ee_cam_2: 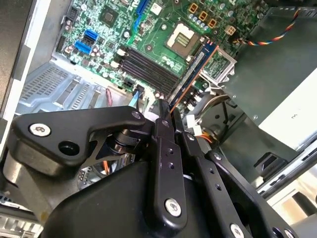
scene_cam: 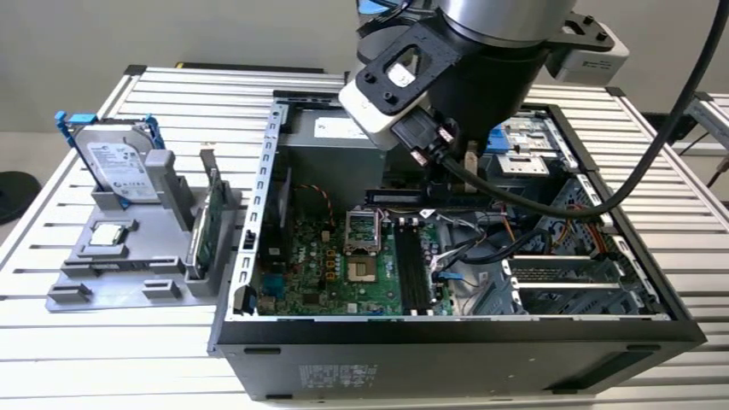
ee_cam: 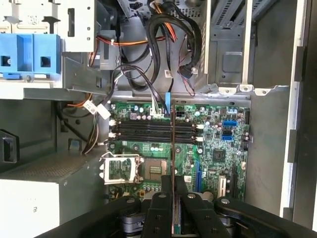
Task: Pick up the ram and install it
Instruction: 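Pick up the ram and move it above insertion slot, then insert the ram into the slot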
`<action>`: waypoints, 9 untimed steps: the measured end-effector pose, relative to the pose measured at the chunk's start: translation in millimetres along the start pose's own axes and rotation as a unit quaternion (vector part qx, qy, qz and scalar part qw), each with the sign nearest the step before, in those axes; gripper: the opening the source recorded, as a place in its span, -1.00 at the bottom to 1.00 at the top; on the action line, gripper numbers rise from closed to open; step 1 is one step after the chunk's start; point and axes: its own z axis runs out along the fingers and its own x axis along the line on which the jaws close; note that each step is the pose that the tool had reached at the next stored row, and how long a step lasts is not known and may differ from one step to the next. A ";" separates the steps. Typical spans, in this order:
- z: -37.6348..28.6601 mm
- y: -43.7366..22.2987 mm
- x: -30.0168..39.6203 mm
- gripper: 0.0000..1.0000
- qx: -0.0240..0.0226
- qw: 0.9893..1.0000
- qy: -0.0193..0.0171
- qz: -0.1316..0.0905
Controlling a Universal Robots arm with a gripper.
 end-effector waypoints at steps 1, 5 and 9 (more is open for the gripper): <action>0.0 0.8 0.0 -1.00 -0.001 1.000 0.000 0.000; 0.3 6.0 -0.1 -1.00 -0.001 1.000 0.000 0.000; 0.4 12.1 -0.1 -1.00 -0.002 1.000 0.000 0.000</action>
